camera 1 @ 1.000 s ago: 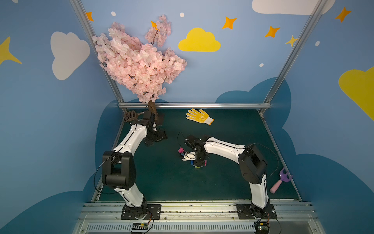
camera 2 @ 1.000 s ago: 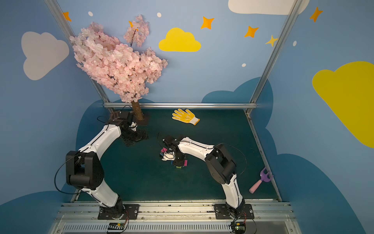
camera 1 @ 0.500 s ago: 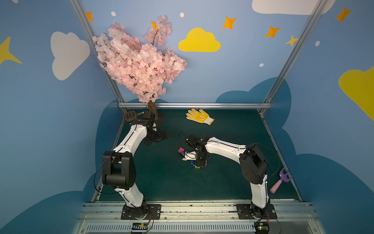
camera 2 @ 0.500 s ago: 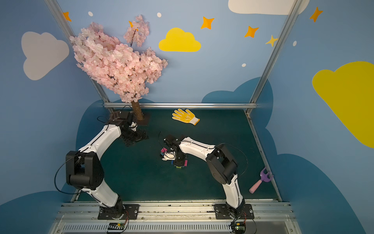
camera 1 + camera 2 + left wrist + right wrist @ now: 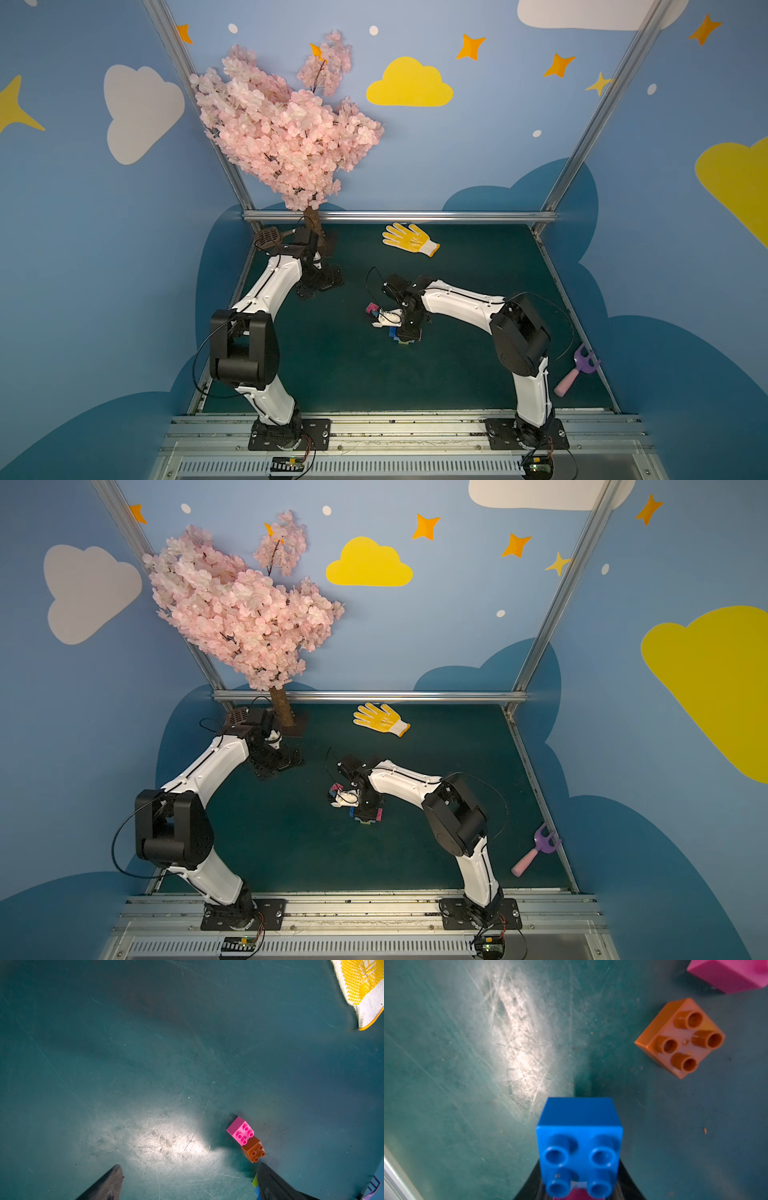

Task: Assemble the letter y with lego
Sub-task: Pick up the lego brick from the center of the board.

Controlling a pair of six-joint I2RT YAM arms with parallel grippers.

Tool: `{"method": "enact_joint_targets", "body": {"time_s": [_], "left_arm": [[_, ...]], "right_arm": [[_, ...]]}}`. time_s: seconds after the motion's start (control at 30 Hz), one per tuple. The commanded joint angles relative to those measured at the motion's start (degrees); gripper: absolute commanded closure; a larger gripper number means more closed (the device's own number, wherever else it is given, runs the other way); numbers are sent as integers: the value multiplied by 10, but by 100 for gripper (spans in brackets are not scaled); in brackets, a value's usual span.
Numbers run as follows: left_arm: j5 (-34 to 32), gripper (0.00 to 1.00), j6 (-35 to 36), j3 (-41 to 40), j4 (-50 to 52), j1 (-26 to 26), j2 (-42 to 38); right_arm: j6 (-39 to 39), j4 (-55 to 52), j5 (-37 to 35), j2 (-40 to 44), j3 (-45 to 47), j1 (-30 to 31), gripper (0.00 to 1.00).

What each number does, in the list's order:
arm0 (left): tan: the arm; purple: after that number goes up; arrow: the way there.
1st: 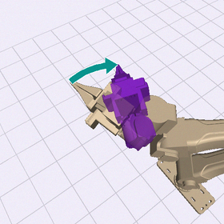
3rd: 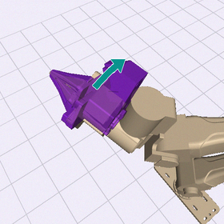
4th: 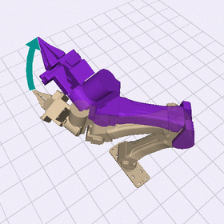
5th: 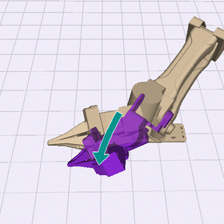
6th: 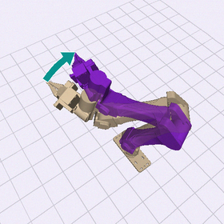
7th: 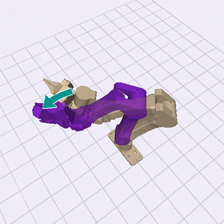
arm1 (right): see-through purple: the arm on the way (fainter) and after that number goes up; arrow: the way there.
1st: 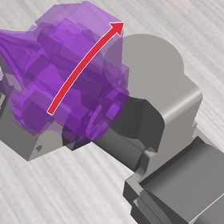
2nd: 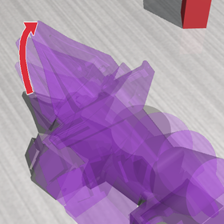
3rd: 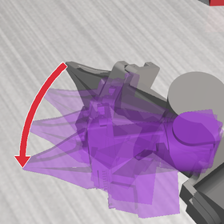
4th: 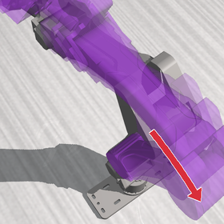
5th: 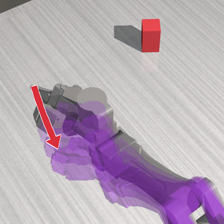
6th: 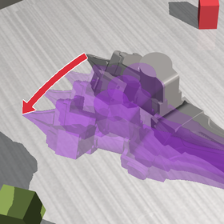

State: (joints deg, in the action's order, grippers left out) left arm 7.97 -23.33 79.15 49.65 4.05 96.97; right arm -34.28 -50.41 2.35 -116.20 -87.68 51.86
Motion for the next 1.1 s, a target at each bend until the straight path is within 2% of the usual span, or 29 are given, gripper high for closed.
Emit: {"method": "enact_joint_targets", "body": {"time_s": [0.0, 0.17, 0.67, 1.07], "left_arm": [[3, 0, 6, -4, 7, -2, 0], [3, 0, 6, -4, 7, -1, 1], [1, 0, 7, -5, 7, -2, 0], [-1, 0, 8, -5, 7, -1, 0]], "right_arm": [[3, 10, -45, -38, 2, 4, 100], [6, 13, -71, -36, 2, 7, 100], [31, 37, -62, -64, 42, 25, 100], [30, 25, -63, -66, 31, 25, 100]]}}
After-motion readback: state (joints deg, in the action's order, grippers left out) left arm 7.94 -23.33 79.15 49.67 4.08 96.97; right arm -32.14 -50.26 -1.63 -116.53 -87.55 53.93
